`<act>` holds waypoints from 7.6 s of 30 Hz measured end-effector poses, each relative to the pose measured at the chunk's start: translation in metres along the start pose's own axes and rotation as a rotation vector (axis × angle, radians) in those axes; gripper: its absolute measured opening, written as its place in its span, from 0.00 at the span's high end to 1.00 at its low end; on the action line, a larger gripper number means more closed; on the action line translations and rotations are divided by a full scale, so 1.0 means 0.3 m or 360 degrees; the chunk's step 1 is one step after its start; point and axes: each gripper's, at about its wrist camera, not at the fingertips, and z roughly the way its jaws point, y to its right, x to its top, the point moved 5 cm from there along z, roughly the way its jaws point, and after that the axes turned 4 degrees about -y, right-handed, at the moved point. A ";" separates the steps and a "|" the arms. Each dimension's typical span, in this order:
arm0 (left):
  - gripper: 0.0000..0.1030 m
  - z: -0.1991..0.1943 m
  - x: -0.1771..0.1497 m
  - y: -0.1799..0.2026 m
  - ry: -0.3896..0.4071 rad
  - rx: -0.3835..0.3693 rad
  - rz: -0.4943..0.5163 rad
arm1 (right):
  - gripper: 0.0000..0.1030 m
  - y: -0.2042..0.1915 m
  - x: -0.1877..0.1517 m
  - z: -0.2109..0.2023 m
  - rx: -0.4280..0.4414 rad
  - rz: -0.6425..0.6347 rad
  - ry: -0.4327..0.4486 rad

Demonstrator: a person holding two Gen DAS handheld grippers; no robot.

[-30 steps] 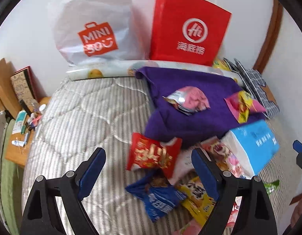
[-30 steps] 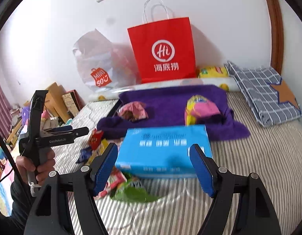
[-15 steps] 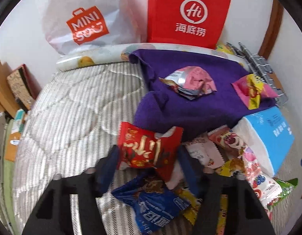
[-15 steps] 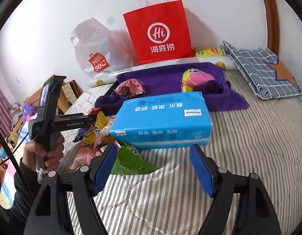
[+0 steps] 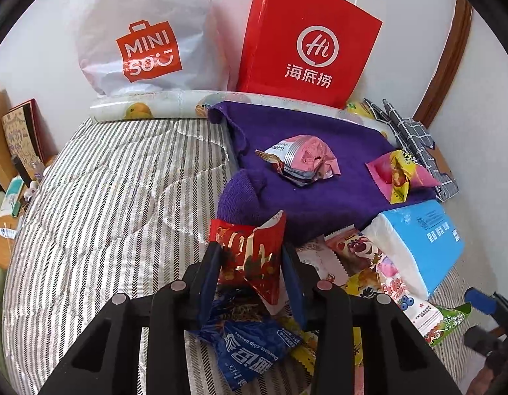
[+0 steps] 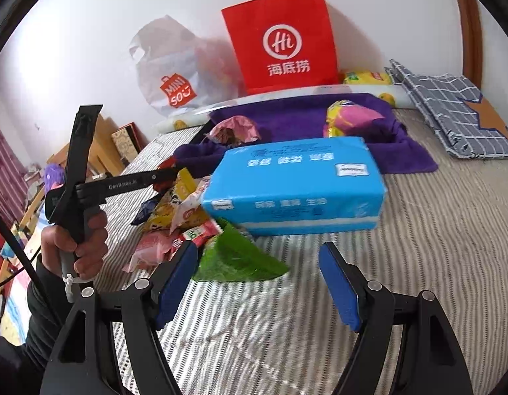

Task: Organize snacks
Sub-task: 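Grasp the red candy bag with the left tool while the right tool grasps the green snack bag, then lift both bags and carry them toward the purple towel, then lower the red candy bag with the left tool while the right tool lowers the green bag onto the towel, then open both tools and pull them back from the towel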

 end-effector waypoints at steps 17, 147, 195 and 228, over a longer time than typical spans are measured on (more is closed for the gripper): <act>0.66 -0.002 0.002 -0.004 -0.0011 -0.0043 -0.0009 | 0.54 -0.077 -0.013 0.149 0.0010 -0.0234 -0.0197; 0.77 0.172 0.249 0.256 0.0009 -0.0062 -0.0016 | 0.57 0.280 0.564 0.277 -0.0088 0.0010 0.0077; 0.76 0.183 0.234 0.255 -0.0012 -0.0029 -0.0032 | 0.51 0.298 0.546 0.308 -0.0158 0.0060 0.0034; 0.27 0.136 0.255 0.255 0.0031 -0.0033 -0.0087 | 0.16 0.307 0.575 0.229 -0.0276 0.0071 0.0134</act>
